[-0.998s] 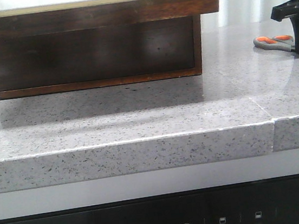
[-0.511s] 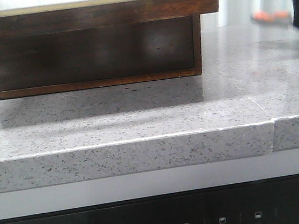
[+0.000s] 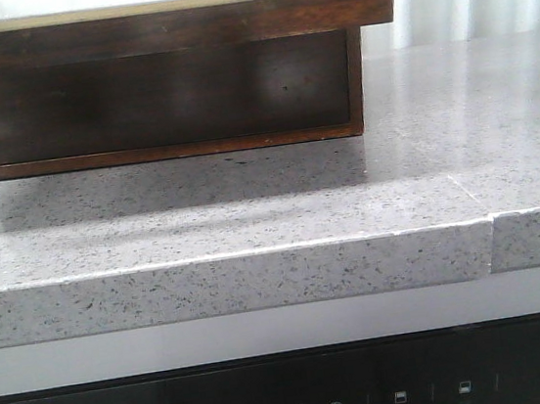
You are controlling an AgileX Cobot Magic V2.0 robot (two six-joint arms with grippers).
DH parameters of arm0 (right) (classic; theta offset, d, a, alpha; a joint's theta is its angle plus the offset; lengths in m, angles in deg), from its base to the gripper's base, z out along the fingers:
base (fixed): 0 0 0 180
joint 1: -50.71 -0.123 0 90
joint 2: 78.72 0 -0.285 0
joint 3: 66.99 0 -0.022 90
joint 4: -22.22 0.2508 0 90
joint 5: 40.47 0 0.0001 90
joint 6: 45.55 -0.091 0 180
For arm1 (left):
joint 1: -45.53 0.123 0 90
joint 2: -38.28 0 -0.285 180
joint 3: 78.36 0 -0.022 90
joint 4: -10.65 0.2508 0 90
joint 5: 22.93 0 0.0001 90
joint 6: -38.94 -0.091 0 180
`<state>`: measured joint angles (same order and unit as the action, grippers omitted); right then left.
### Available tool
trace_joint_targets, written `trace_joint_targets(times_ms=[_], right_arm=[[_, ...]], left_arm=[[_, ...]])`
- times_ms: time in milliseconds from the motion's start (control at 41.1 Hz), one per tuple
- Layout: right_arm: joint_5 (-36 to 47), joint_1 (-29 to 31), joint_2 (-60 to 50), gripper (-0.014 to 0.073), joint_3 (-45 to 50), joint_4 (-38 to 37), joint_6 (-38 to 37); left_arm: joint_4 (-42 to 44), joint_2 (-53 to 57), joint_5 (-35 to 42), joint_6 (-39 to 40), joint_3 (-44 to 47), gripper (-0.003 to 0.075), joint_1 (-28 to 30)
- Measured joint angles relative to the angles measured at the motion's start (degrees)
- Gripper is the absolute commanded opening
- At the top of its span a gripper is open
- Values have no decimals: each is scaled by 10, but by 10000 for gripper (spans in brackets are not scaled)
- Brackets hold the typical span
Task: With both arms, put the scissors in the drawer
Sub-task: 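Carry the scissors over the open drawer and release with right gripper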
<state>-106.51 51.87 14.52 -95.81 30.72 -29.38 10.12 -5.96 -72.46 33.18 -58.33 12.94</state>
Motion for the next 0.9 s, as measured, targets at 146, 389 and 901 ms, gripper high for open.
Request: trace_joint_targets(times_ms=[146,389,901], right_arm=[[6,-38,-46,28,0,9,38],[12,-126,-75,28,0,111,178],[20,-251,13,28,0,267,439]], left_arm=[[0,0,0,0,0,438,0],[0,0,0,0,0,438,0],[0,0,0,1,0,438,0]])
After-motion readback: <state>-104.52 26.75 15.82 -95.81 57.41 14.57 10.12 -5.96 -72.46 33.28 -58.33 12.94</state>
